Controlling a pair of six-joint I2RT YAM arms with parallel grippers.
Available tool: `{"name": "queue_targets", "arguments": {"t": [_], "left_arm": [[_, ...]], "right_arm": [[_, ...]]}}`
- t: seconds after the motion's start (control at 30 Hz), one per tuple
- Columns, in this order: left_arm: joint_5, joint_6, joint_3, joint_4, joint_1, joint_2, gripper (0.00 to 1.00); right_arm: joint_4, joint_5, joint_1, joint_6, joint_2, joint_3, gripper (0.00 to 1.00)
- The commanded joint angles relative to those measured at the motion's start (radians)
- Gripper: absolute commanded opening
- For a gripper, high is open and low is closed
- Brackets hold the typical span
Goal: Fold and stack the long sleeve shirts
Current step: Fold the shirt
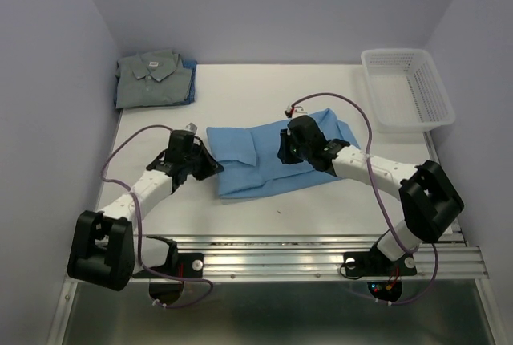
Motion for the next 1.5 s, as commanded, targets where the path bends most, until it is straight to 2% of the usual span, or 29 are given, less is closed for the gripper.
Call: {"name": "queue_targets", "arguments": {"t": [0.0, 0.1, 0.4, 0.53, 0.6, 0.67, 0.87, 0.97, 1.1, 1.4, 1.47], "left_arm": [[-0.070, 0.076, 0.188, -0.170, -0.008, -0.128, 0.00], [-0.074, 0.111, 0.290, -0.260, -0.007, -0.137, 0.00], [-0.082, 0.178, 0.531, -0.400, -0.017, -0.073, 0.00], [-0.131, 0.205, 0.604, -0.463, -0.022, -0.027, 0.00], [-0.154, 0.220, 0.639, -0.503, -0.027, -0.004, 0.00], [-0.174, 0.226, 0.656, -0.543, -0.027, 0.008, 0.00], [-0.200, 0.241, 0.703, -0.612, -0.028, 0.044, 0.00], [-0.169, 0.241, 0.730, -0.598, -0.028, 0.053, 0.00], [-0.157, 0.248, 0.783, -0.607, -0.042, 0.077, 0.00], [-0.165, 0.280, 0.880, -0.642, -0.050, 0.114, 0.00], [-0.159, 0.287, 0.894, -0.650, -0.051, 0.134, 0.00]], "right_arm": [[-0.010, 0.106, -0.005, -0.054, 0.070, 0.092, 0.19], [0.030, 0.025, -0.005, -0.100, 0.117, 0.127, 0.12], [0.132, -0.161, 0.007, -0.110, 0.341, 0.301, 0.07], [0.131, -0.132, 0.020, -0.085, 0.363, 0.360, 0.07], [0.108, -0.051, 0.020, -0.085, 0.354, 0.379, 0.07], [0.116, -0.031, 0.020, -0.091, 0.346, 0.384, 0.07], [0.136, -0.175, 0.039, -0.093, 0.426, 0.422, 0.07], [0.211, -0.248, 0.066, -0.091, 0.476, 0.420, 0.07], [0.225, -0.314, 0.087, -0.074, 0.564, 0.485, 0.07], [0.237, -0.377, 0.142, -0.041, 0.601, 0.477, 0.06], [0.231, -0.316, 0.142, -0.007, 0.586, 0.468, 0.06]]}}
